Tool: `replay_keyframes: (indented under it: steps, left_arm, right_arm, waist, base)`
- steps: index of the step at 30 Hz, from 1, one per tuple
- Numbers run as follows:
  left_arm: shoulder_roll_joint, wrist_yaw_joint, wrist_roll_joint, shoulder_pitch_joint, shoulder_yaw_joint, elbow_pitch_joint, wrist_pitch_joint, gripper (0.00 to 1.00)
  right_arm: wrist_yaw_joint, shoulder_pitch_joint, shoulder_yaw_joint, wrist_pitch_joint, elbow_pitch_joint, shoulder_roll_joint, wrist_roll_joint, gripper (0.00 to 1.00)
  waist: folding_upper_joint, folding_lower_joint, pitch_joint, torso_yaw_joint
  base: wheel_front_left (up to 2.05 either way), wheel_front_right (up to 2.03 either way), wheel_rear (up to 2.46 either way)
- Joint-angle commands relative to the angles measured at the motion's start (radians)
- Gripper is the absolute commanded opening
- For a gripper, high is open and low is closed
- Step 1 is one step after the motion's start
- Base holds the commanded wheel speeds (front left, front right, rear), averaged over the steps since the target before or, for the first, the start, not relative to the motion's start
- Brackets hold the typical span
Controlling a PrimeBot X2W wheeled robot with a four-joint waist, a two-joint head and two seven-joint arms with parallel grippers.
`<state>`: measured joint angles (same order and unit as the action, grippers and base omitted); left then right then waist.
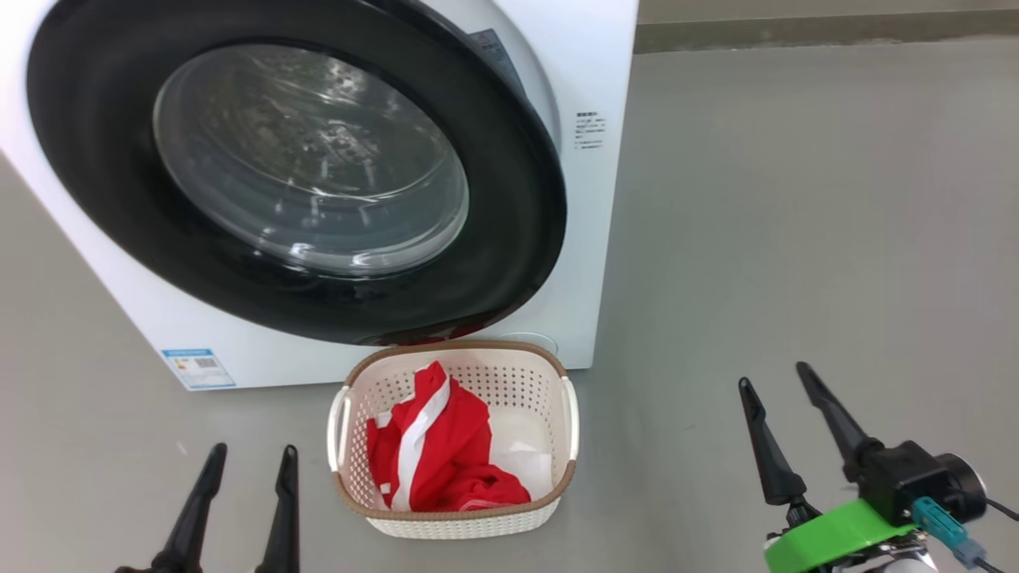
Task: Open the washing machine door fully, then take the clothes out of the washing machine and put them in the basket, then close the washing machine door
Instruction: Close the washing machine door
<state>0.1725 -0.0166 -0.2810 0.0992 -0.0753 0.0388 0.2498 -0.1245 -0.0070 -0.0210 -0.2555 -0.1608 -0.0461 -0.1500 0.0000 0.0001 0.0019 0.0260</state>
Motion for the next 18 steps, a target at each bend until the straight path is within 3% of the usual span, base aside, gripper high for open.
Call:
replay_keyframes:
  steps: [1,2,18]
  left_arm:
    - [0.003,0.006,0.008,-0.023,0.034,0.017,0.012,1.0]
    - [0.0,0.008,0.009,-0.024,0.03,0.015,0.012,1.0]
    - [-0.033,0.032,-0.004,-0.066,0.006,0.009,0.012,1.0]
  right_arm:
    - [-0.006,-0.052,-0.032,-0.006,0.015,-0.004,0.008,0.07]
    - [-0.006,-0.061,-0.038,-0.006,0.008,-0.004,0.01,0.0]
    - [-0.006,-0.329,-0.164,0.037,-0.21,-0.004,-0.047,0.0]
  waist:
    - [0.0,-0.0001,-0.001,0.011]
    - [0.0,-0.0001,-0.001,0.016]
    - [0.0,-0.0001,0.06,0.124]
  base:
    - [0.0,0.0,0.0]
    - [0.0,0.0,0.0]
    - [0.0,0.0,0.0]
